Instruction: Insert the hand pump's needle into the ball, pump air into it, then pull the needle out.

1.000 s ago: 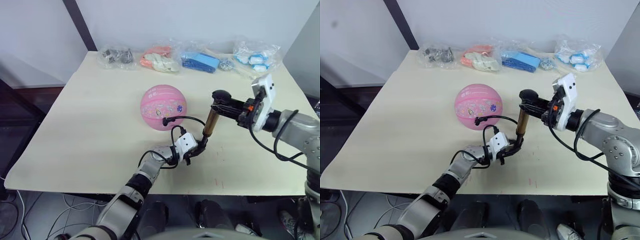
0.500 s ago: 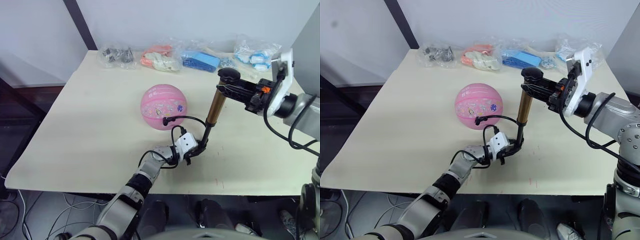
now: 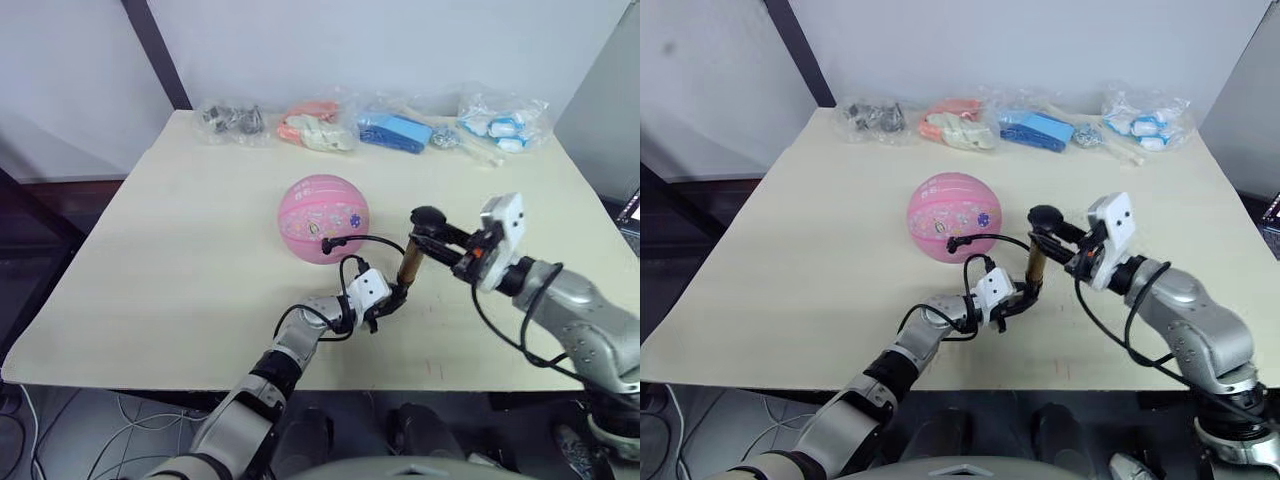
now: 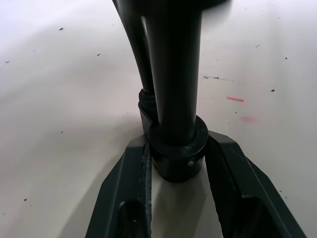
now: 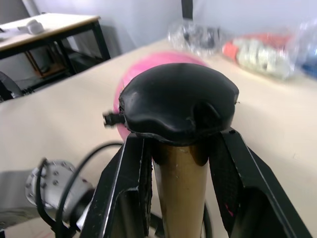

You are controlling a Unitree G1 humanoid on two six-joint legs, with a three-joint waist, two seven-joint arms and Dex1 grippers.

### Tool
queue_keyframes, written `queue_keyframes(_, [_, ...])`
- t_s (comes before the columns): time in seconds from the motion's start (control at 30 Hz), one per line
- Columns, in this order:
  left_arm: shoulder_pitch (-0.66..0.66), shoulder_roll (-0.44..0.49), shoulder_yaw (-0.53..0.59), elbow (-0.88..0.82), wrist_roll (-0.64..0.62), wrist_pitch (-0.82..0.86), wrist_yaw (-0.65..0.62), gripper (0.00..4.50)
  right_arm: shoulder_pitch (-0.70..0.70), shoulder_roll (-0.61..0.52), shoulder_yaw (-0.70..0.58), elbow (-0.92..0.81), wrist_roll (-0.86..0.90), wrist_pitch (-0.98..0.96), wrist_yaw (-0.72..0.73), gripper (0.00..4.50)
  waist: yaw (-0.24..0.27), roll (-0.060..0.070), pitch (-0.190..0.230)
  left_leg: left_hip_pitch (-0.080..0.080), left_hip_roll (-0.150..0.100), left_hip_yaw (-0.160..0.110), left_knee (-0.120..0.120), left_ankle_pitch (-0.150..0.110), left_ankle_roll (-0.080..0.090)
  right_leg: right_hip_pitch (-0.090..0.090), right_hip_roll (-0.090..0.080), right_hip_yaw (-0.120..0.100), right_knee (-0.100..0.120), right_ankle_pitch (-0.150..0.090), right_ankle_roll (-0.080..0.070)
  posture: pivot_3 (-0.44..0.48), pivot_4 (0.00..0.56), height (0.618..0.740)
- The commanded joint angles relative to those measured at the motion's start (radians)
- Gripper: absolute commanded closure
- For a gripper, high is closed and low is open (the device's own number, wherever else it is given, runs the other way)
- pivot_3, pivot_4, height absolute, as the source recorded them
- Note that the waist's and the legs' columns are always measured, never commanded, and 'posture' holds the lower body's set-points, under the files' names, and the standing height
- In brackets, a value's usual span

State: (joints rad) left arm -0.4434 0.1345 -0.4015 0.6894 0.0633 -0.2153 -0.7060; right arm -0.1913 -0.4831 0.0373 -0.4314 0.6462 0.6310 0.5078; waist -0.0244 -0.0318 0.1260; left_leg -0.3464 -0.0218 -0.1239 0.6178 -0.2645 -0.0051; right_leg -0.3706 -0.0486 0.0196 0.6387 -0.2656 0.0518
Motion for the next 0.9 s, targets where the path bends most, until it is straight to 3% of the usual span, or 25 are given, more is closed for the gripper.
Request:
queue_keyframes(0.03, [0.061, 0.043, -0.027, 0.124, 0.069, 0.083, -0.004, 3.43, 0.086, 0.043, 0.176, 0.163, -0.092, 0.039, 0.016, 3.41, -0.004, 0.001, -0.003, 0.002, 0.001, 0.0, -0.001, 0.0, 0.0, 0.001, 0.0, 0.0, 0.0, -0.001, -0.001, 0.0, 0.15, 0.74])
queue_keyframes(0.23, [0.065, 0.041, -0.023, 0.115, 0.07, 0.086, -0.001, 3.43, 0.135, 0.09, 0.224, 0.28, -0.209, -0.028, 0.056, 3.41, -0.016, -0.002, -0.01, 0.002, 0.002, 0.0, -0.002, 0.0, 0.0, 0.004, 0.001, 0.001, 0.0, -0.001, -0.001, 0.0, 0.15, 0.74])
queue_keyframes(0.9, [0.086, 0.046, -0.003, 0.05, 0.028, 0.096, -0.041, 3.43, 0.131, 0.09, 0.167, 0.218, -0.211, -0.016, 0.078, 3.41, -0.017, 0.001, -0.014, 0.006, 0.008, -0.002, -0.004, -0.003, -0.006, 0.01, 0.001, 0.0, -0.001, -0.004, -0.007, 0.0, 0.15, 0.74])
